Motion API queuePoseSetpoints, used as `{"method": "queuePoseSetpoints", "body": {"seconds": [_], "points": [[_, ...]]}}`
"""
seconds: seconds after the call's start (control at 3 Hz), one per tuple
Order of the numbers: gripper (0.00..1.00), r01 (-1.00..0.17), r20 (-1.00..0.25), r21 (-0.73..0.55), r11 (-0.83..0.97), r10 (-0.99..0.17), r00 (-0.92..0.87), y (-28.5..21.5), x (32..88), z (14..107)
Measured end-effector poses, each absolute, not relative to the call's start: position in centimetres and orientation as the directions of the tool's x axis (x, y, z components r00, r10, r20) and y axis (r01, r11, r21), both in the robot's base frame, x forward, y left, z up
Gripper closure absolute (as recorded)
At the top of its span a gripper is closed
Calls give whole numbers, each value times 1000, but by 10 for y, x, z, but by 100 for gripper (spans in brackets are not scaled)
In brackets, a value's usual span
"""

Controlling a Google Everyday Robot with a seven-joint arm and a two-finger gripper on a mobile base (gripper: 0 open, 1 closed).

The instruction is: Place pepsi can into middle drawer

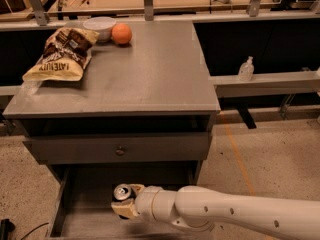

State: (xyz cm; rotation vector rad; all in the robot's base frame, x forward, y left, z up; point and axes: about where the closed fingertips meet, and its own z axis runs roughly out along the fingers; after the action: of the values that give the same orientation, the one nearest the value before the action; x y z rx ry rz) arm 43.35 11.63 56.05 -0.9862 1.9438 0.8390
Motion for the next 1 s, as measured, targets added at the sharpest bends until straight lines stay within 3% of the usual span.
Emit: {"method": "queuePoseSetpoints", "body": {"seconds": [1.0], "points": [[12,-810,-832,245,533,-313,-457,116,448,456]]}}
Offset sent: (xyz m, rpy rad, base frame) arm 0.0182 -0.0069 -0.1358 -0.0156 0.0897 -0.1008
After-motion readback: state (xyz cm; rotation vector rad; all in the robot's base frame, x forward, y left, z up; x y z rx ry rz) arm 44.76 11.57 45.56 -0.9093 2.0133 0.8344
